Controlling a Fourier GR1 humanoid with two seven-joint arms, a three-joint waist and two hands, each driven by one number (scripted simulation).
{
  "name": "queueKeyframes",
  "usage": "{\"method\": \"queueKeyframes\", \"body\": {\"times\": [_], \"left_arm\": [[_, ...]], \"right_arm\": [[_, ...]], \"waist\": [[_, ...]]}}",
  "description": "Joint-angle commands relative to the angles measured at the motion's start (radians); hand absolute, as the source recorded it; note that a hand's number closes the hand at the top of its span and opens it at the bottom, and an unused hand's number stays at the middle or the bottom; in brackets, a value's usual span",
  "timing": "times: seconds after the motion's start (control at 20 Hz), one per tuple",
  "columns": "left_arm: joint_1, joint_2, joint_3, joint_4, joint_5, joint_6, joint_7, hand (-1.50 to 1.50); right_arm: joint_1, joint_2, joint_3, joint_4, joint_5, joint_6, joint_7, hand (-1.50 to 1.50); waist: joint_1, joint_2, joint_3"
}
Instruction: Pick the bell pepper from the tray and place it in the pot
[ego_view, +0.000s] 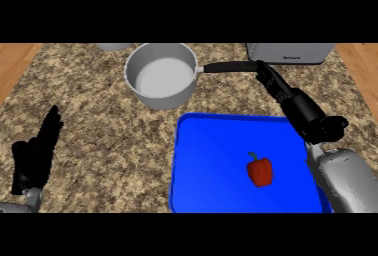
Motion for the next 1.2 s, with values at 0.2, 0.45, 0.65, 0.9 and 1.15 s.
{"method": "queueKeyframes", "body": {"times": [0.2,0.45,0.65,0.9,1.15], "left_arm": [[-0.010,-0.109,-0.108,-0.146,0.135,-0.179,0.052,0.00],[-0.009,-0.163,-0.153,-0.145,0.197,-0.232,0.078,0.00],[-0.021,-0.150,-0.155,-0.186,0.231,-0.266,0.146,0.00],[-0.027,-0.197,-0.155,-0.133,0.216,-0.271,0.103,0.00],[-0.024,-0.231,-0.186,-0.144,0.197,-0.265,0.119,0.00]], "right_arm": [[0.096,-0.064,-0.124,0.080,0.194,-0.255,-0.044,-1.50],[0.247,-0.172,-0.097,0.297,0.476,-0.463,0.186,-1.50],[0.278,-0.111,0.068,0.196,0.687,-0.551,0.355,-1.50],[0.260,-0.148,0.184,-0.107,0.820,-0.352,0.729,-1.50],[0.196,-0.168,0.174,-0.384,0.786,-0.095,1.047,-1.50]], "waist": [[-0.049,0.014,0.005],[-0.062,0.032,0.000],[-0.031,0.014,0.002],[-0.044,0.011,0.000],[-0.038,0.011,0.001]]}}
